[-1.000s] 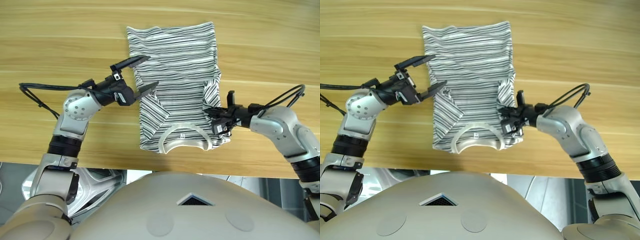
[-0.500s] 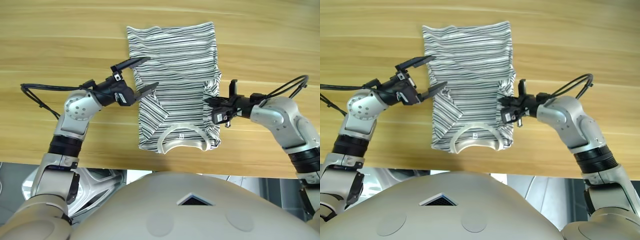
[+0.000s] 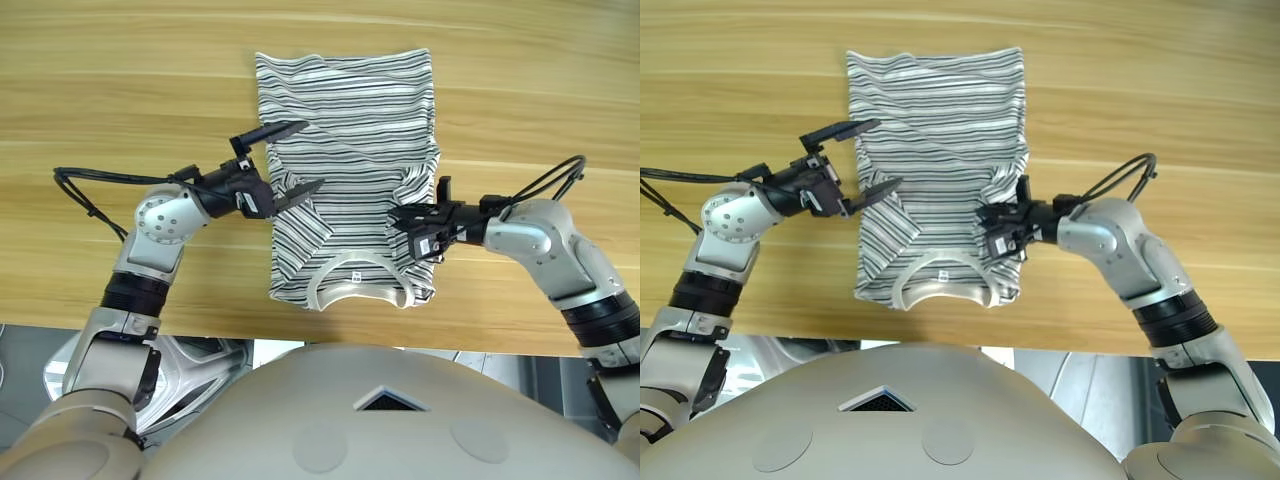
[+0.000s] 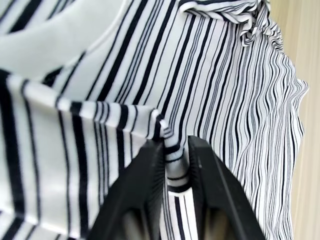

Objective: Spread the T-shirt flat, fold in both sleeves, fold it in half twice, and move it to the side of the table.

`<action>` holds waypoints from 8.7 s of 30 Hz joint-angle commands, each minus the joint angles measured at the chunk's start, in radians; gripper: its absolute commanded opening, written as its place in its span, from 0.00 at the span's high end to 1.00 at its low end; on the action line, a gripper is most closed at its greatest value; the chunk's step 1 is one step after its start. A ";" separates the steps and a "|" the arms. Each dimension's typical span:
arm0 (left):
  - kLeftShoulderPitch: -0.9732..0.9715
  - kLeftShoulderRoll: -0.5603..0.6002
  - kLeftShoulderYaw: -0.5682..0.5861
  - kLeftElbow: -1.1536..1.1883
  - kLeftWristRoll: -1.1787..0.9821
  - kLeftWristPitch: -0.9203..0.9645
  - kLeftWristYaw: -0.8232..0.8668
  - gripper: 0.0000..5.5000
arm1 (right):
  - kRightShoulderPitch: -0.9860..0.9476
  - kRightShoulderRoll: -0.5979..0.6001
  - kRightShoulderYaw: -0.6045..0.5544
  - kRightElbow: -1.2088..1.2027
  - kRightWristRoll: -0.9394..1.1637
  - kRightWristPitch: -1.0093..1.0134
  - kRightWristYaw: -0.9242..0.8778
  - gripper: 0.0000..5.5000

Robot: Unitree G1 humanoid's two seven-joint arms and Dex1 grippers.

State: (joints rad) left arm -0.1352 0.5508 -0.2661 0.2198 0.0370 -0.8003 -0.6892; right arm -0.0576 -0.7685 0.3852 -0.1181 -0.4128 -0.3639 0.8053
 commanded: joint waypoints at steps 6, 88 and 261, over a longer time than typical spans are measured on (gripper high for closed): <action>-0.002 -0.005 -0.005 0.011 -0.021 0.024 -0.027 0.02 | -0.062 0.039 -0.025 0.059 -0.009 0.035 -0.047 0.55; 0.218 0.323 -0.188 0.023 0.146 -0.117 -0.168 0.64 | 0.391 -0.207 -0.184 -0.085 0.287 -0.150 0.124 0.70; -0.602 -0.157 -0.038 0.934 0.193 0.208 0.042 0.98 | -0.184 0.077 -0.199 0.201 -0.004 0.190 -0.189 0.99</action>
State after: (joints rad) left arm -0.7064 0.4116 -0.2803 1.0904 0.1791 -0.6021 -0.7048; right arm -0.2086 -0.7030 0.1688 0.0526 -0.3840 -0.1931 0.6423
